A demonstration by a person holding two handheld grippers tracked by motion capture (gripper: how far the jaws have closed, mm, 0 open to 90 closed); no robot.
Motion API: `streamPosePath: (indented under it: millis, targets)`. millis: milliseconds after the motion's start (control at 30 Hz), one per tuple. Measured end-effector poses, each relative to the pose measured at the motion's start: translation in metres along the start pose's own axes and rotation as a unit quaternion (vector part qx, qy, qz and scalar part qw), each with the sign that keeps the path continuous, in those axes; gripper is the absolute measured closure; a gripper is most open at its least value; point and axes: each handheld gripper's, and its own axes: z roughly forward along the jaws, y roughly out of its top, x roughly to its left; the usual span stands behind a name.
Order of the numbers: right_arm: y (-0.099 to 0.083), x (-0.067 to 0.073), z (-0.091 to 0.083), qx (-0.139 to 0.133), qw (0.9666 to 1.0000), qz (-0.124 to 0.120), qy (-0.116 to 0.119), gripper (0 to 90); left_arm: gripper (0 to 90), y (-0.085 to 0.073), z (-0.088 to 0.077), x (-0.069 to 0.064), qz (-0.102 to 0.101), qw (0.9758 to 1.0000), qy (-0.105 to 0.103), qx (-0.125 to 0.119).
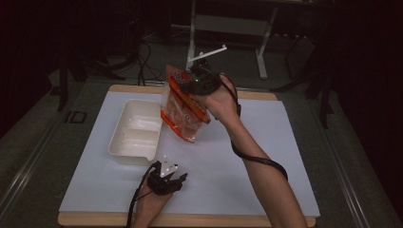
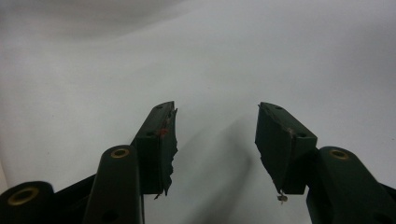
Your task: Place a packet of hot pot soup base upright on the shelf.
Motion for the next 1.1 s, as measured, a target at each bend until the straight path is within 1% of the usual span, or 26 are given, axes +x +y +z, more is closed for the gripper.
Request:
streamPosePath:
  millis: [267,367,467,633,700,733,800,933,1000,1067,1100]
  targets:
    - [0.010,0.011,0.011,-0.014,0.9999,0.001,0.006,89.8,48.0,0.000,0.000,0.000,0.000,1.0000,0.000,0.000]
    - [0.013,0.015,0.015,-0.019,0.9998,-0.003,0.009,89.8,48.0,0.000,0.000,0.000,0.000,1.0000,-0.001,0.000]
    - [0.018,0.018,0.019,-0.024,0.9996,0.000,0.011,89.8,48.0,0.000,0.000,0.000,0.000,1.0000,-0.001,0.000]
    - [0.021,0.027,0.030,-0.027,0.9996,-0.007,0.006,89.9,48.2,0.000,0.000,0.000,0.000,1.0000,-0.002,0.000]
    - [0.022,0.028,0.032,-0.028,0.9996,-0.006,0.005,89.9,48.2,0.000,0.000,0.000,0.000,1.0000,-0.002,0.001]
    - [0.024,0.031,0.037,-0.032,0.9995,-0.006,0.001,89.9,48.2,0.000,0.000,0.000,0.001,1.0000,-0.001,0.000]
    - [0.025,0.031,0.038,-0.034,0.9994,-0.004,0.001,89.9,48.2,0.000,0.000,0.000,0.001,1.0000,-0.002,0.000]
    - [0.029,0.034,0.044,-0.048,0.9988,0.001,0.003,89.9,48.1,0.000,0.000,0.001,-0.002,1.0000,-0.004,-0.001]
    - [0.029,0.034,0.044,-0.049,0.9988,0.002,0.003,89.9,48.1,0.000,0.000,0.001,-0.002,1.0000,-0.004,-0.001]
    - [0.032,0.035,0.049,-0.057,0.9983,0.010,0.002,89.9,48.1,0.000,0.000,0.000,-0.001,1.0000,-0.003,-0.001]
    - [0.032,0.035,0.049,-0.057,0.9983,0.010,0.002,89.9,48.1,0.000,0.000,0.001,-0.002,1.0000,-0.003,-0.001]
